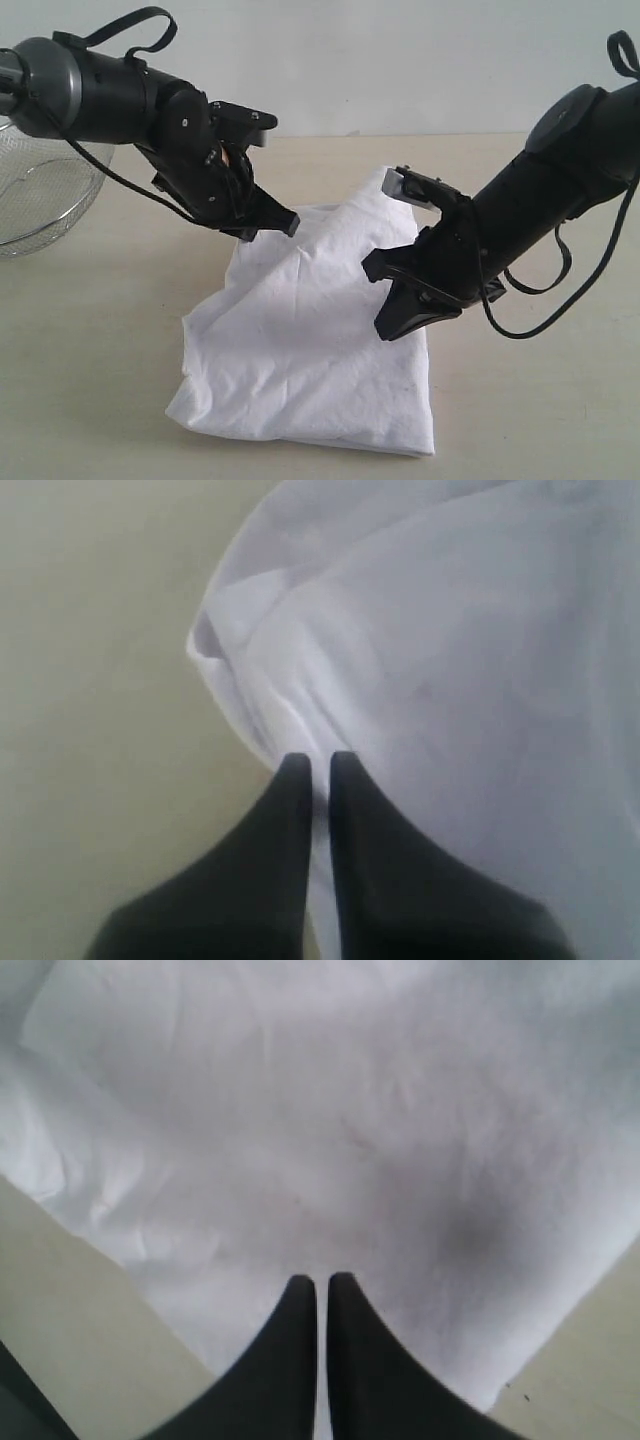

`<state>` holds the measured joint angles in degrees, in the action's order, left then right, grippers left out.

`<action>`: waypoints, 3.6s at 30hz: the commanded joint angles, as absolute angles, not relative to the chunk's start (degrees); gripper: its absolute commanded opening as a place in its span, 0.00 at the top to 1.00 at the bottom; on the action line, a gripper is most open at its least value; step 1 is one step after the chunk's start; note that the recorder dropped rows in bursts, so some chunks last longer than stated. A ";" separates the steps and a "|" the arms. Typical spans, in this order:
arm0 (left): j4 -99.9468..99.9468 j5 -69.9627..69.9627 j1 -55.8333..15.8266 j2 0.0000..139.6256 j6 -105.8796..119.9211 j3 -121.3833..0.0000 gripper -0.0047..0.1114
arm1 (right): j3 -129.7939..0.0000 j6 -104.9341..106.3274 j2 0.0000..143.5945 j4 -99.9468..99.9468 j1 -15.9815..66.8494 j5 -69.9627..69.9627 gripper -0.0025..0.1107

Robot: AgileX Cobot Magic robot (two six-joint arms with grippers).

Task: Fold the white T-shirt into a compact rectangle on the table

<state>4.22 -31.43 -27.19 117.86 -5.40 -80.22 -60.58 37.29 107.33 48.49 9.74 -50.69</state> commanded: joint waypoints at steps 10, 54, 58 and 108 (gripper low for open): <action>3.41 -28.51 -26.62 121.96 -4.04 -81.35 0.92 | -59.33 36.51 107.47 48.61 9.85 -50.54 0.98; -24.50 -32.84 -19.07 118.44 15.24 -81.35 0.54 | -59.33 36.47 107.47 48.74 9.85 -48.99 0.98; -27.94 -32.19 -19.21 119.65 17.38 -81.35 0.61 | -59.33 36.47 107.47 48.74 9.85 -48.87 0.98; -26.45 -30.03 -19.10 121.65 20.58 -81.35 0.92 | -59.33 36.34 107.57 48.52 9.85 -47.94 0.98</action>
<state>-27.45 -31.15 -19.26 123.07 20.18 -81.04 -59.39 36.35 107.43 48.60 9.74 -48.17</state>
